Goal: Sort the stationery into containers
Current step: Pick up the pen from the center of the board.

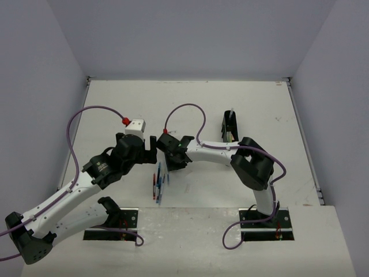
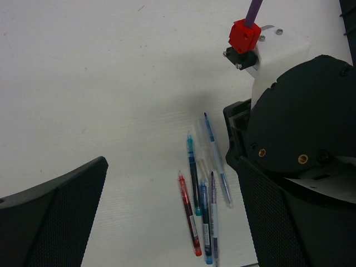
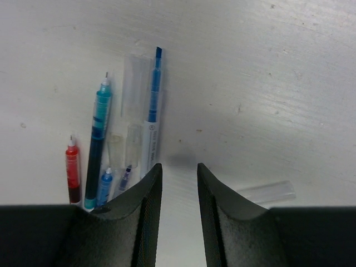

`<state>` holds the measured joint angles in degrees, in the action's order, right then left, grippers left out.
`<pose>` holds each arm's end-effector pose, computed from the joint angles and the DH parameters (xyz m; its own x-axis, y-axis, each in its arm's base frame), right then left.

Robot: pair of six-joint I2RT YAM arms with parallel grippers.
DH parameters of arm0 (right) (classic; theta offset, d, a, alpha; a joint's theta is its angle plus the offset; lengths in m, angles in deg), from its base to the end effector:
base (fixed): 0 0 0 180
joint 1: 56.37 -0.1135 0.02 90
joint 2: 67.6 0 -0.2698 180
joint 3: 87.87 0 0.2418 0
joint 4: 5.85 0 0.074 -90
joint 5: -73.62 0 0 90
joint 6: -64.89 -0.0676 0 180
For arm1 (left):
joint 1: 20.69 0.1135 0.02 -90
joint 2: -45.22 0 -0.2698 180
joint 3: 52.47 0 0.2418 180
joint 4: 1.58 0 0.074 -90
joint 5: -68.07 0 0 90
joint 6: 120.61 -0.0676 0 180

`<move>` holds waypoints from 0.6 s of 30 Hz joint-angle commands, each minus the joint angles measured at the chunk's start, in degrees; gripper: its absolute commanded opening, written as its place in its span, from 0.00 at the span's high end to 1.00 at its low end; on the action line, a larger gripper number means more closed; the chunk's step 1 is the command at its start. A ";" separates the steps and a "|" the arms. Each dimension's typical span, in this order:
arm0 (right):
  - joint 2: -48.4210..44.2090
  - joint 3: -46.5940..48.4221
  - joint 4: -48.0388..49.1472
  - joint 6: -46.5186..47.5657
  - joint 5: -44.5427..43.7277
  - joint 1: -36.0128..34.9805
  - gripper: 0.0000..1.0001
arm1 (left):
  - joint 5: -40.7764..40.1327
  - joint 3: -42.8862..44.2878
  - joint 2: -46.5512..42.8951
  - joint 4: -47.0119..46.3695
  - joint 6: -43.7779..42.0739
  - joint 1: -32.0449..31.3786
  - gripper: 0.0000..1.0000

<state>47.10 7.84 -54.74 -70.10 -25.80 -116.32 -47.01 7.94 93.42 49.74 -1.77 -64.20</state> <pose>0.2171 0.3531 0.1496 -0.9100 -0.1801 -0.3735 -0.2541 0.9540 0.1590 0.1513 -0.1041 0.2805 -0.5865 -0.0456 -0.8087 0.1166 0.9833 -0.1401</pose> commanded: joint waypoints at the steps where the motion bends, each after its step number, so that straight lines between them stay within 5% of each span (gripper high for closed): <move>1: -1.60 3.90 0.88 -0.66 0.66 -0.93 0.67 | 0.80 -0.25 -0.39 -2.76 -1.68 0.26 0.00; 18: 2.45 6.98 -1.22 -0.01 0.91 -1.41 0.70 | 1.26 -0.34 -1.00 -2.93 -1.86 0.19 0.00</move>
<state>47.80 12.43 -54.94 -70.02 -25.16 -116.71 -46.25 7.94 93.25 49.74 -2.23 -64.20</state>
